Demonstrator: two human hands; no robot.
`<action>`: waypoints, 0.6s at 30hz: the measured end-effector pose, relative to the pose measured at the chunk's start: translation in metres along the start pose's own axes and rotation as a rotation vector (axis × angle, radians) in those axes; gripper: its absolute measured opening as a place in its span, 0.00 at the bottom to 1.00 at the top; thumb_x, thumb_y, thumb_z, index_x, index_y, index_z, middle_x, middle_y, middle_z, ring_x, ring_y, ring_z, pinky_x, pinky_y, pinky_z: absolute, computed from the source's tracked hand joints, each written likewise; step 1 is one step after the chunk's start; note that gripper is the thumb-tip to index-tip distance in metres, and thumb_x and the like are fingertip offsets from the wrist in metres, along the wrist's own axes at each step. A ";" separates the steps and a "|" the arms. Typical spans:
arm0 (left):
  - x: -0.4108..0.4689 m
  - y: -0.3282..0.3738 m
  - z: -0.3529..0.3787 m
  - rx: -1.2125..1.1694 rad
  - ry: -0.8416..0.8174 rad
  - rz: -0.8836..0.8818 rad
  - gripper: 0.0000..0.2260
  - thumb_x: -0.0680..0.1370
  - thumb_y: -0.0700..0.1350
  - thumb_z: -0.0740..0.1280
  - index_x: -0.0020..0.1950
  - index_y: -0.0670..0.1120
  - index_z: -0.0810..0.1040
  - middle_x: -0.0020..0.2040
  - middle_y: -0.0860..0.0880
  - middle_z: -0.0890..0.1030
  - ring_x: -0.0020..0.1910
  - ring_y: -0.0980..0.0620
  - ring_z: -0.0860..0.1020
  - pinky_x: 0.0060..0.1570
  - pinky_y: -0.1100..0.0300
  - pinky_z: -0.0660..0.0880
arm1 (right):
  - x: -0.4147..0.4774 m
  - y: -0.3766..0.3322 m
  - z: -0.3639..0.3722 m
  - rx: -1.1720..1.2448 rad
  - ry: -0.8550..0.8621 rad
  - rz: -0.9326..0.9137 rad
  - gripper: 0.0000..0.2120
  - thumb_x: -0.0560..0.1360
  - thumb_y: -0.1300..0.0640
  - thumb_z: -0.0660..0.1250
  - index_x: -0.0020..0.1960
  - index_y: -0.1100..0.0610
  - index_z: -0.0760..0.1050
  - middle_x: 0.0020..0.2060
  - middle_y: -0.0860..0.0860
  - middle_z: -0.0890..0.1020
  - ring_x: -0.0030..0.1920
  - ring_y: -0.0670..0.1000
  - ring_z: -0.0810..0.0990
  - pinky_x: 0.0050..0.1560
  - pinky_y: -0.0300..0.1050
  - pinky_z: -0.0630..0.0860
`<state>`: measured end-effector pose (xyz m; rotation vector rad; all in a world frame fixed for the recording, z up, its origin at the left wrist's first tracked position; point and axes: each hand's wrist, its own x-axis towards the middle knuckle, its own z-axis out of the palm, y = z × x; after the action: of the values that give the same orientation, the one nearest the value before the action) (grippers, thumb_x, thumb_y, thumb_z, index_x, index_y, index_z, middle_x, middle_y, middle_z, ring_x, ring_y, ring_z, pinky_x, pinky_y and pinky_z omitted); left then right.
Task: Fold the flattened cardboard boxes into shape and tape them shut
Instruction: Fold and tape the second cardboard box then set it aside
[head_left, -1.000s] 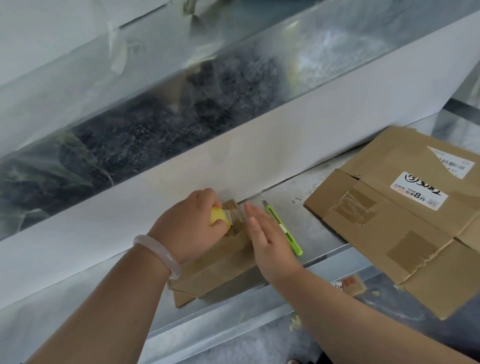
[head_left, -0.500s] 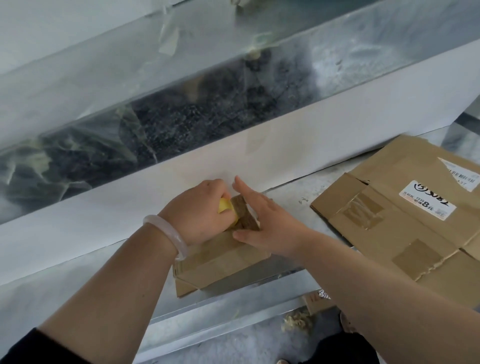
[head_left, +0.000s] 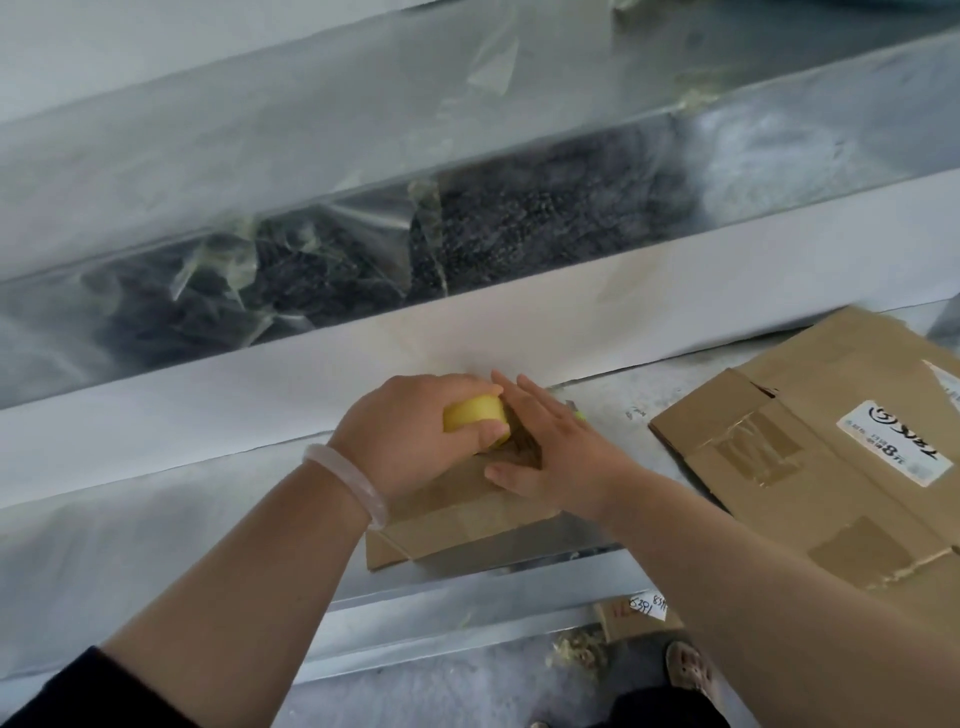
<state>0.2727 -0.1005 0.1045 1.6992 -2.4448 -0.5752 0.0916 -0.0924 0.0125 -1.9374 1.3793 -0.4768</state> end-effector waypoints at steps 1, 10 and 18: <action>0.001 0.002 -0.001 0.054 0.012 0.012 0.20 0.75 0.63 0.64 0.66 0.64 0.73 0.61 0.59 0.79 0.57 0.55 0.77 0.58 0.53 0.74 | -0.001 -0.002 -0.001 -0.013 -0.003 -0.010 0.43 0.75 0.39 0.67 0.78 0.37 0.42 0.79 0.39 0.49 0.77 0.40 0.43 0.77 0.45 0.48; 0.004 -0.001 -0.018 0.340 -0.151 -0.004 0.22 0.76 0.64 0.62 0.69 0.61 0.69 0.58 0.54 0.80 0.54 0.51 0.77 0.52 0.53 0.75 | -0.006 -0.010 -0.009 -0.086 -0.069 -0.030 0.37 0.79 0.42 0.64 0.79 0.40 0.45 0.78 0.39 0.51 0.66 0.31 0.43 0.66 0.31 0.41; 0.009 -0.003 -0.024 0.506 -0.248 -0.059 0.20 0.76 0.65 0.61 0.56 0.52 0.65 0.42 0.52 0.74 0.40 0.51 0.74 0.37 0.55 0.69 | 0.003 0.005 0.001 -0.202 -0.022 -0.071 0.35 0.79 0.39 0.58 0.79 0.41 0.45 0.78 0.39 0.53 0.78 0.40 0.42 0.78 0.44 0.41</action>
<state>0.2794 -0.1151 0.1242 1.9807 -2.9124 -0.1824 0.0901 -0.0953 0.0083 -2.1534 1.3934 -0.3593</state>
